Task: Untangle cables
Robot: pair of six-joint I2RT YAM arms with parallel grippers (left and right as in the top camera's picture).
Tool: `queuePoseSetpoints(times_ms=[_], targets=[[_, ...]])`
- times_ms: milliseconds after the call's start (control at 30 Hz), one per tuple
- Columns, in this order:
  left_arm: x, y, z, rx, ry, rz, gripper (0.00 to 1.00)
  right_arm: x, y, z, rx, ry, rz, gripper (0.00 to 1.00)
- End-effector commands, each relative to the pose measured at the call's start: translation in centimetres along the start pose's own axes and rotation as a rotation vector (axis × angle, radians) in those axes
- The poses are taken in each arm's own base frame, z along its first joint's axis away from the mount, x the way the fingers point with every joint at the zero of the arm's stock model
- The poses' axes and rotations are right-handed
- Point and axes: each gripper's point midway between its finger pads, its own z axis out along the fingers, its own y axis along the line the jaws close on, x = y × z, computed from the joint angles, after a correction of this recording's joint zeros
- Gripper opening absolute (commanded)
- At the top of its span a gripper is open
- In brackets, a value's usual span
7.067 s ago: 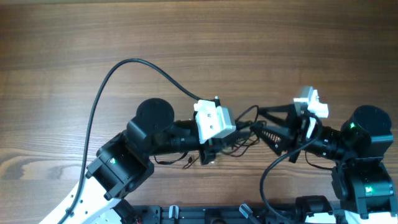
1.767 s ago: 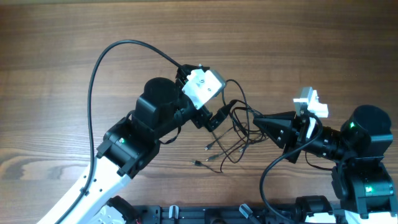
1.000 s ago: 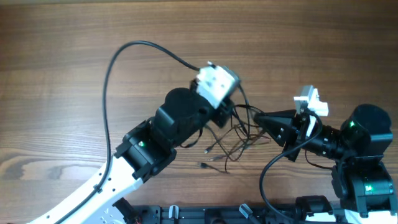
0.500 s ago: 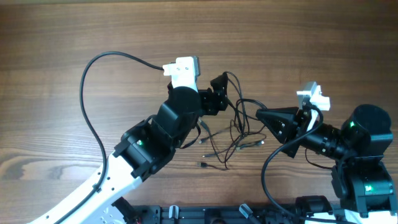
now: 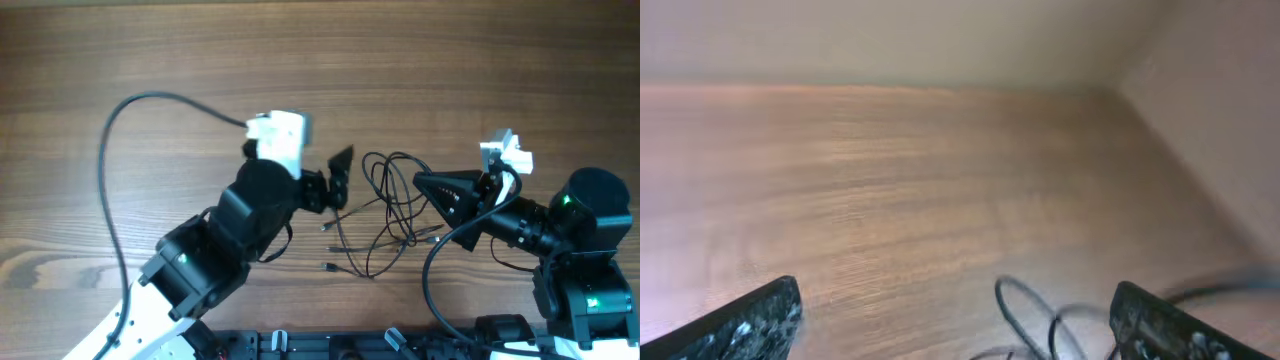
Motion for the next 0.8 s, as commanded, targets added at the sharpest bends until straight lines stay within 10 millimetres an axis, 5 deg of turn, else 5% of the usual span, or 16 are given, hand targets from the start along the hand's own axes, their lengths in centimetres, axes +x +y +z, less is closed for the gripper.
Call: queuePoseSetpoints(times_ms=[0, 200, 333, 533, 767], targets=[[2.9, -4.2, 0.9, 0.267, 0.101, 0.395, 1.0, -0.2, 2.5, -0.4, -0.125, 0.002, -0.093, 0.04], [5.9, -5.6, 2.8, 0.37, 0.196, 0.495, 1.0, -0.2, 3.3, -0.5, -0.169, 0.001, -0.119, 0.04], [6.1, -5.3, 2.8, 0.362, 0.198, 0.522, 1.0, -0.2, 3.3, -0.5, -0.169, 0.001, -0.12, 0.04], [5.3, -1.5, 3.6, 0.265, 0.221, 0.472, 1.0, -0.3, 3.0, -0.4, -0.153, -0.001, -0.118, 0.04], [6.1, -3.1, 2.8, 0.461, 0.244, 0.474, 1.0, -0.3, 3.1, -0.5, -0.159, -0.001, -0.114, 0.04]])
